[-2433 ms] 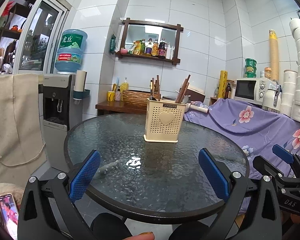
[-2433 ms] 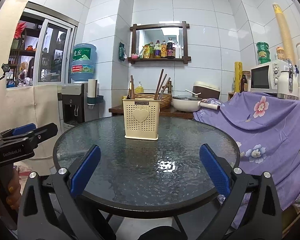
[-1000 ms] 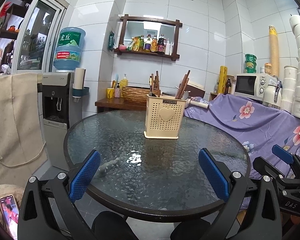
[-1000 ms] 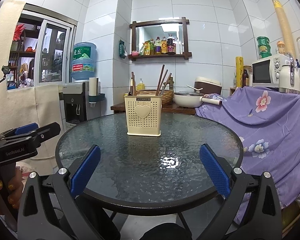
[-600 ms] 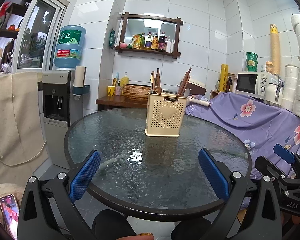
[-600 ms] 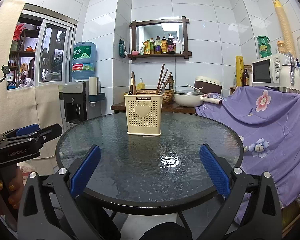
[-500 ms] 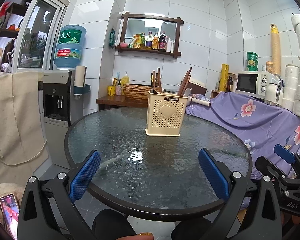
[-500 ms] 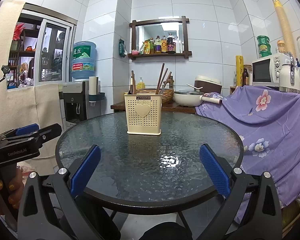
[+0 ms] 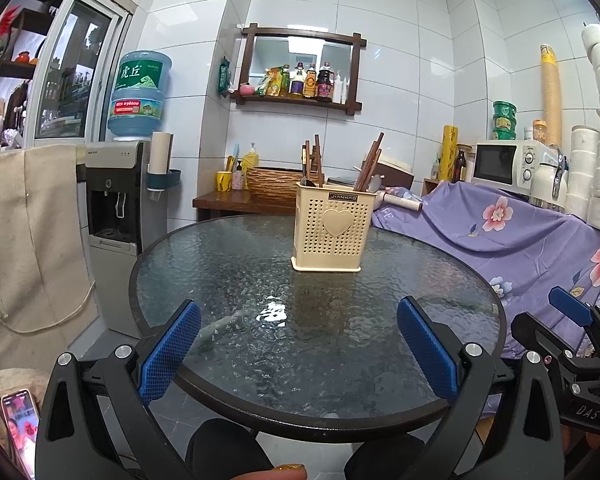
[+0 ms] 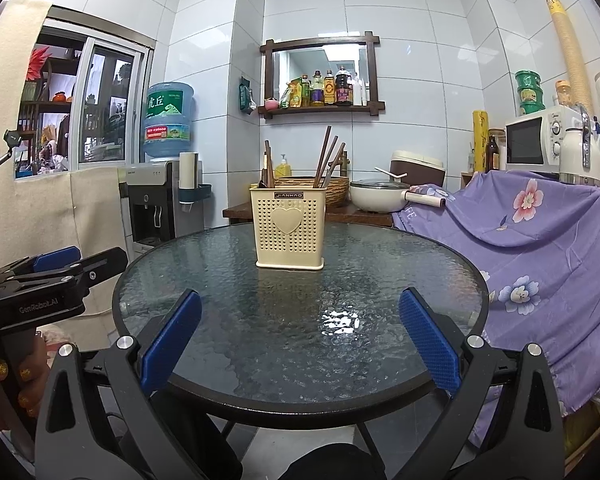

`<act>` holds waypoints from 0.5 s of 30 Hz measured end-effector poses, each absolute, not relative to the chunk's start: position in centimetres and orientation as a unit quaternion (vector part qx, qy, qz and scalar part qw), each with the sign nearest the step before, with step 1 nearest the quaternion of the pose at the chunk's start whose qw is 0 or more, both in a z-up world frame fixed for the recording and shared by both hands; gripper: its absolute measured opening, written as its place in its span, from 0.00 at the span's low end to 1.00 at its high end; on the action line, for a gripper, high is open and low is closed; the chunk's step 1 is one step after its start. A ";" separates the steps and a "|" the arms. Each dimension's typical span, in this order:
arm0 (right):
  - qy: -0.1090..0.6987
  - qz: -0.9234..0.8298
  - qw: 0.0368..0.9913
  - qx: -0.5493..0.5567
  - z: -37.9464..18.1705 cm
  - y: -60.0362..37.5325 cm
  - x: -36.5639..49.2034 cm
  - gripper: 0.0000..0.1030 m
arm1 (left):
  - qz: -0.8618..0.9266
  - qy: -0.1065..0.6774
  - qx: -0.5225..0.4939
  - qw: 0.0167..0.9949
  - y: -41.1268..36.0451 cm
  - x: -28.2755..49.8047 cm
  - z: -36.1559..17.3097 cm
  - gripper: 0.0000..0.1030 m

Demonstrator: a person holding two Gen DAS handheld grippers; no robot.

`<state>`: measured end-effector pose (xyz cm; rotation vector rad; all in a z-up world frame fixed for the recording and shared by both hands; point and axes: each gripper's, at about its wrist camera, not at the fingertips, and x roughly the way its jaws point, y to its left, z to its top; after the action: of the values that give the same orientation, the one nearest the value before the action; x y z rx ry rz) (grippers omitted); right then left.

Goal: Organize utensils

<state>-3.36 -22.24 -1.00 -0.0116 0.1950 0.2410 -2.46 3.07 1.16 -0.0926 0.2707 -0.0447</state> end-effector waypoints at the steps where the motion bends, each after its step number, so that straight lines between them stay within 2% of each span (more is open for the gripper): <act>1: 0.098 0.121 0.988 -0.006 -1.0 -22.3 -3.3 0.94 | -0.023 0.135 -0.045 0.990 3.1 -2.5 1.2 0.94; 15: 0.098 0.122 0.988 -0.005 -1.0 -22.3 -3.3 0.94 | -0.022 0.135 -0.045 0.990 3.0 -2.5 1.2 0.94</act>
<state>-3.34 -22.27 -0.95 -0.0103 0.1970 0.2443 -2.46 3.00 1.22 -0.0913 0.2706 -0.0447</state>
